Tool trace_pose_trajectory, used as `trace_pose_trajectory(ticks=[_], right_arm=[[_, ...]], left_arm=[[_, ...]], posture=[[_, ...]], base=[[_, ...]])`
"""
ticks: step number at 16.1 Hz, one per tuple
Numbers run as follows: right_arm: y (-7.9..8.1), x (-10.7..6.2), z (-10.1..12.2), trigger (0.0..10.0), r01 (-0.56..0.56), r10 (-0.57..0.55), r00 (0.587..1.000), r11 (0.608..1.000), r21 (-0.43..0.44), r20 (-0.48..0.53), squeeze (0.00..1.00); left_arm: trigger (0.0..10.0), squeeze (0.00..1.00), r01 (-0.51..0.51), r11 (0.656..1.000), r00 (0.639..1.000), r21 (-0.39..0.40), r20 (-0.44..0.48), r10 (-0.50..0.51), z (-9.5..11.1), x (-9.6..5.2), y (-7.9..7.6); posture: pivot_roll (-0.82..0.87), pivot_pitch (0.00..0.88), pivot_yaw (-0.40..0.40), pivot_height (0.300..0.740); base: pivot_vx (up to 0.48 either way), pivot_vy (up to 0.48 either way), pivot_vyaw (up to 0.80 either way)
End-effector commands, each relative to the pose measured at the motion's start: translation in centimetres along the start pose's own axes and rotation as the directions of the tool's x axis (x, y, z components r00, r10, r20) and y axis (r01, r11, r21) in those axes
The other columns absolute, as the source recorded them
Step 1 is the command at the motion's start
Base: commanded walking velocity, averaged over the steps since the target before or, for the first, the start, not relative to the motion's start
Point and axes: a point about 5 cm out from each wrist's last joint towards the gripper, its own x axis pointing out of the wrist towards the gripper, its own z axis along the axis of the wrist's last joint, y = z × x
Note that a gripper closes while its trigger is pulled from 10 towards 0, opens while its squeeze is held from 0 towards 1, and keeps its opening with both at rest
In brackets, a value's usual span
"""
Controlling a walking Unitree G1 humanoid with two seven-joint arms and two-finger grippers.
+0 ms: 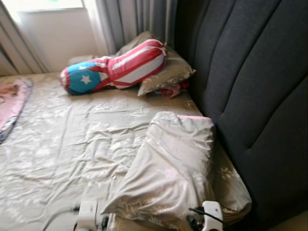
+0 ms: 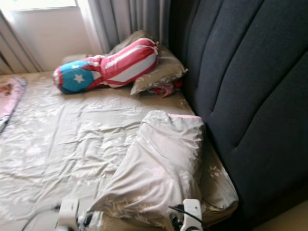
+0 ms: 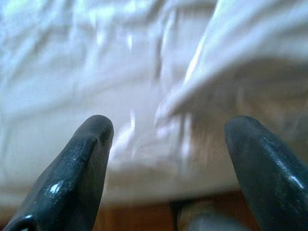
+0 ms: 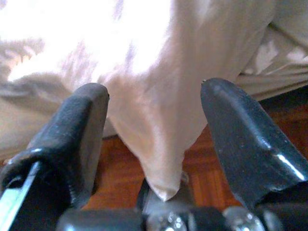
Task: Clean up the room
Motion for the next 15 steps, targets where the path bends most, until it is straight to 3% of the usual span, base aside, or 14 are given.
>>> trace_pose_trajectory(ticks=[1,3,5,7,8,9,10,15], right_arm=[[0.0,0.0,0.2,10.0,-0.008,0.007,0.999,1.0,0.017,0.039,0.0],[0.0,-0.2,0.4,10.0,-0.017,0.015,0.997,1.0,0.019,0.081,0.0],[-0.3,-0.4,0.3,10.0,0.002,-0.008,0.992,0.999,0.051,0.126,0.0],[-0.5,-0.6,0.1,10.0,0.015,-0.024,0.99,0.998,0.067,0.142,0.0],[-0.7,-0.5,1.8,10.0,0.005,-0.015,0.975,0.999,0.047,0.22,0.0],[-0.9,-0.3,4.9,10.0,-0.012,0.007,0.936,1.0,0.013,0.353,0.0],[-1.0,-0.5,6.6,10.0,-0.027,0.021,0.901,1.0,0.007,0.434,0.0],[-1.1,-1.0,6.7,10.0,-0.013,-0.004,0.873,0.999,0.031,0.487,0.0]], left_arm=[[10.0,0.0,0.009,1.0,0.996,-0.022,0.087,-0.007,1.8,0.4,-0.2],[10.0,0.0,0.039,0.999,0.975,-0.017,0.217,-0.034,4.4,0.7,-0.9],[10.0,0.0,0.061,0.998,0.952,0.006,0.299,-0.061,5.2,0.4,-1.3],[10.0,0.0,0.065,0.998,0.945,0.012,0.321,-0.065,4.7,-0.1,-1.1],[10.0,0.0,0.071,0.997,0.938,0.025,0.338,-0.075,4.4,-0.6,-1.2],[10.0,0.0,0.074,0.997,0.935,0.031,0.346,-0.08,4.2,-0.9,-1.3],[10.0,0.0,0.072,0.997,0.932,0.028,0.355,-0.077,4.0,-1.2,-1.2],[10.0,0.0,0.075,0.997,0.919,0.025,0.386,-0.079,4.4,-1.7,-1.6]], posture=[[0.01,0.0,-0.024,0.74],[0.0,0.0,-0.03,0.74],[0.0,0.0,-0.036,0.74],[0.0,0.0,-0.042,0.74],[0.0,0.0,-0.045,0.74],[0.01,0.0,-0.049,0.74],[0.0,0.0,-0.052,0.74],[0.01,0.0,-0.066,0.74]], base=[[0.0,0.0,0.0],[0.0,0.0,0.0],[0.0,0.0,0.0],[0.0,0.0,0.0],[0.0,0.0,0.0],[0.0,0.0,0.0],[0.0,0.0,0.0],[0.0,0.0,0.0]])
